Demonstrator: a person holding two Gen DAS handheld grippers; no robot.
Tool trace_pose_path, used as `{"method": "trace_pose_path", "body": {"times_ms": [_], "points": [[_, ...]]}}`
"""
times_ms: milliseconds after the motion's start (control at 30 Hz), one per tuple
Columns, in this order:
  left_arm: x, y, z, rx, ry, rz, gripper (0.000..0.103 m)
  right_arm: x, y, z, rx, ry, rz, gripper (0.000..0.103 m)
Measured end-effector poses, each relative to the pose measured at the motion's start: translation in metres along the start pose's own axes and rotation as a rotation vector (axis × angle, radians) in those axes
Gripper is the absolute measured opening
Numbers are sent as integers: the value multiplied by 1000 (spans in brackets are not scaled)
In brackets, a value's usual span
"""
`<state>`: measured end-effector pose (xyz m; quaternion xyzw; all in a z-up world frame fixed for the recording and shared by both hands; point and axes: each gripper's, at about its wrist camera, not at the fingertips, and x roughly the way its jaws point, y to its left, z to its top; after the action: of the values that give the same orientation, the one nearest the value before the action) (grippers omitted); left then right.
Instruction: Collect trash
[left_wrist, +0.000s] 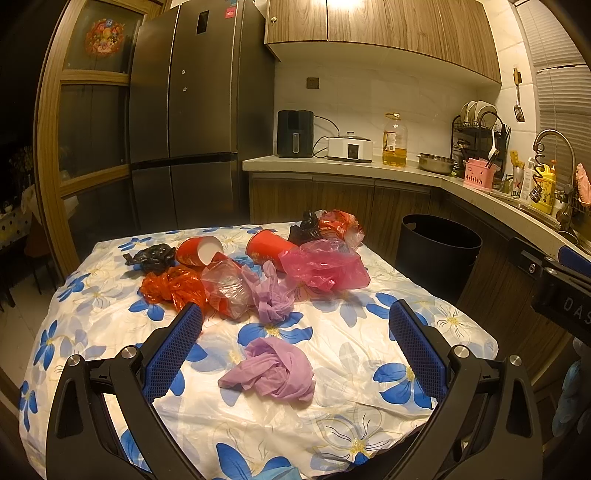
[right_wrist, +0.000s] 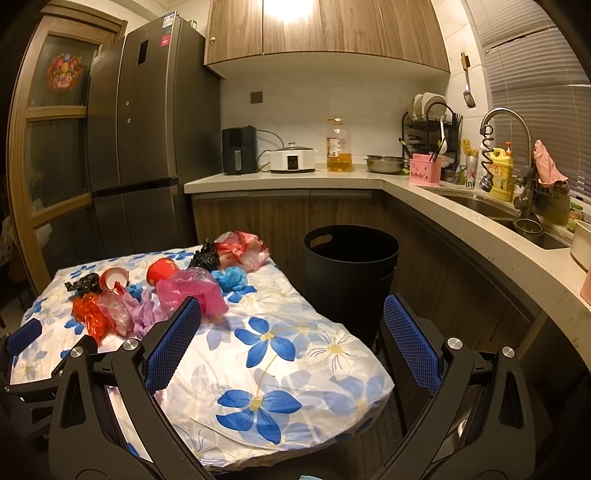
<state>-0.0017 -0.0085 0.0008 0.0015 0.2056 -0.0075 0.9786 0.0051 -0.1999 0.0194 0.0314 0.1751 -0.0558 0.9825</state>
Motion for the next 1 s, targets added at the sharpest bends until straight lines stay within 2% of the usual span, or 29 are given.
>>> {"method": "trace_pose_path", "body": {"times_ms": [533,767,1000], "points": [[0,-6,-4,-11,-3,-1,98,9,1,-8,0,13,12,98],[6,8,-10,-19,-10,6,98,15,2,-11,-2,15,30,98],[22,32,-34,-58,-25,43,98,29,5,-17,3,25,68,98]]}}
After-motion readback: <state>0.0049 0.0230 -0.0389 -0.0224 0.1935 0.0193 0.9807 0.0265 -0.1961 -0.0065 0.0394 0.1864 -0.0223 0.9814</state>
